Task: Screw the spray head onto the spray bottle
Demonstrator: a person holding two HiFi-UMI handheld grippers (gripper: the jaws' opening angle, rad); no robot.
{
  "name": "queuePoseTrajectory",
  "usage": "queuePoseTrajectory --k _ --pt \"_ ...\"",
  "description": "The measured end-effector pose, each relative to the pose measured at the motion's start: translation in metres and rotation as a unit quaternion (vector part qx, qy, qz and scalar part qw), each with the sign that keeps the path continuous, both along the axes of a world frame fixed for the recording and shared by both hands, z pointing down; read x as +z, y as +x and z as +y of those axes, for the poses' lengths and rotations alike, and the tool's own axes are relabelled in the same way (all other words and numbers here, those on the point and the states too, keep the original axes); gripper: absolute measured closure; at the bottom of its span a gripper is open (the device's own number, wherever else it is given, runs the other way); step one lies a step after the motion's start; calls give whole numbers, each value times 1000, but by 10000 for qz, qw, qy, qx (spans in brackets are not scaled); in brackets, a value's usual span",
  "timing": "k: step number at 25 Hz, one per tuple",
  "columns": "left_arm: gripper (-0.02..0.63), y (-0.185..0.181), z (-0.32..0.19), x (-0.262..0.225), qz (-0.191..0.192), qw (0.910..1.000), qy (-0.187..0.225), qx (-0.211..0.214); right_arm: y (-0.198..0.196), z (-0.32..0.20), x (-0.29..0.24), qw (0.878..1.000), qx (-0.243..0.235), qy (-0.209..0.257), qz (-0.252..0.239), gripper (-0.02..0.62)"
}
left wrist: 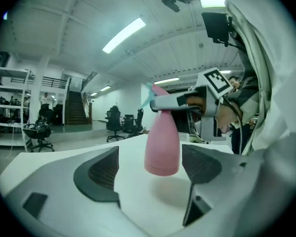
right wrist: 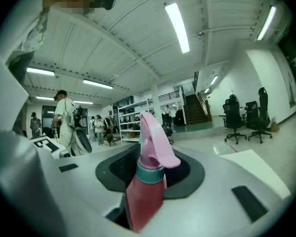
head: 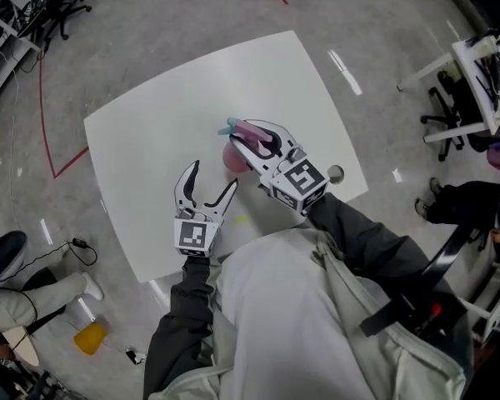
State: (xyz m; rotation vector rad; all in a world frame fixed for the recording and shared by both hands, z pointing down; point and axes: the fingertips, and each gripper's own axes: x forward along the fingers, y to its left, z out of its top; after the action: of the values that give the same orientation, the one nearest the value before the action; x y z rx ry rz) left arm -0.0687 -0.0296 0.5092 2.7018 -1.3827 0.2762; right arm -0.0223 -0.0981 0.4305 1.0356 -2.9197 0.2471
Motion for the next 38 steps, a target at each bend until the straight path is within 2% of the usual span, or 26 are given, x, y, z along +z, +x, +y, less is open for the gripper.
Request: queuePoseTrajectory --k 3,6,8,10,11,13,14,18,21,23,25,27,29,38 --pt "196 -18 1 2 62 9993 -11 -355 -4 -4 38 9988 61 142 463 474" --pt "201 -27 3 -2 204 9984 -53 -532 -20 9 50 9942 -112 656 844 472" --pt "311 -32 6 -3 220 9978 -48 -619 -23 17 48 9884 -36 1059 1085 472" --pt "373 -33 8 -3 215 9974 -40 -691 -20 21 51 9851 84 1232 1197 470" --pt "405 -34 9 -2 204 9973 -34 -705 -20 22 55 9857 64 1208 1176 452" --pt "488 -35 8 -1 182 9972 -16 -720 -20 24 62 9893 -23 1048 1013 355" --pt "519 -35 8 -1 188 9973 -4 -711 -18 24 64 9909 -11 964 940 333" --pt "593 -26 11 -3 282 9978 -23 -604 17 27 71 9926 305 672 963 333" --pt "598 -20 12 -2 419 9975 -82 -568 55 30 79 9891 714 493 1186 336" --pt "598 -17 11 -1 492 9973 -122 -534 76 33 84 9852 1063 367 1293 373" --pt "598 -13 13 1 525 9973 -173 -484 91 37 84 9799 1344 346 1434 471" --pt "598 -8 16 3 552 9973 -212 -425 100 42 85 9761 1442 417 1571 562" --pt "598 -2 19 5 583 9974 -255 -332 102 47 87 9758 1393 415 1635 600" --pt "598 13 26 13 602 9972 -448 -71 83 56 94 9764 975 449 1874 601"
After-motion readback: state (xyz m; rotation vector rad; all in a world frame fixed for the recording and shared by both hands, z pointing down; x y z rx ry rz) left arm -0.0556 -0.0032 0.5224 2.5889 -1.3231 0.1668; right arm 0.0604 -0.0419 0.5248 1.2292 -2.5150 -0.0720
